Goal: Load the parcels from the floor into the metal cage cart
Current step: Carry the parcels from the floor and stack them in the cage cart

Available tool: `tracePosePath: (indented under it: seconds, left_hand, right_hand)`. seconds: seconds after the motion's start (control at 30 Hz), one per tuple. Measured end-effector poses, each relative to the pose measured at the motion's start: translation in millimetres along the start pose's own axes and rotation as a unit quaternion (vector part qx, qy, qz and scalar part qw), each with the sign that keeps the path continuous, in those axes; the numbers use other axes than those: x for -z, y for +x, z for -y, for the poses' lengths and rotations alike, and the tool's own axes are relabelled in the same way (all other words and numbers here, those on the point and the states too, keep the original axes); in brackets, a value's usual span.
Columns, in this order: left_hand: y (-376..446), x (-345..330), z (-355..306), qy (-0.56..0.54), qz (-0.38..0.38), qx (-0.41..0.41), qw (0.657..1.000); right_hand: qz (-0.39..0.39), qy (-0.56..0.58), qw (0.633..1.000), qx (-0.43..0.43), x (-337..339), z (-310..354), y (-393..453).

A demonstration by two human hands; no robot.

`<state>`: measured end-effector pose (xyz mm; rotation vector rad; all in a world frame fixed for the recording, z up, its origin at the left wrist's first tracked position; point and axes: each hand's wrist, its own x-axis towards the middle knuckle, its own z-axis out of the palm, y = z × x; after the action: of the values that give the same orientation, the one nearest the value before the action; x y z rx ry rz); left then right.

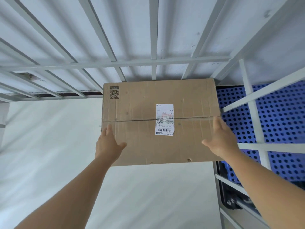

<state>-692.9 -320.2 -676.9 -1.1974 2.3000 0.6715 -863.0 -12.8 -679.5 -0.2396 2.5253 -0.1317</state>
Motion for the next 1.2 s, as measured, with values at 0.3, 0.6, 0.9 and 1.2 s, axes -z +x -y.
tracePosePath:
  seconds: [0.3,0.6,0.9,1.2]
  left_hand:
    - [-137.1,75.1,-37.2,0.107,-0.013,-0.148,0.983]
    - [-279.9,141.5,-52.3,0.144,-0.059,-0.24,0.958]
    - [-380.6,163.4,-55.1,0.131,-0.065,-0.335,0.931]
    - [-477.1,165.5,-37.7,0.174,-0.041,-0.481,0.858]
  right_hand:
    - [0.009,-0.058,0.996,0.071,78.0,34.2,-132.7]
    - [-0.037,-0.013,0.992,0.116,140.9,46.3,-263.0]
    - [-0.11,-0.006,0.988,0.112,181.2,28.9,-392.2]
    - [-0.199,0.062,0.978,-0.027,170.9,2.4,-549.6]
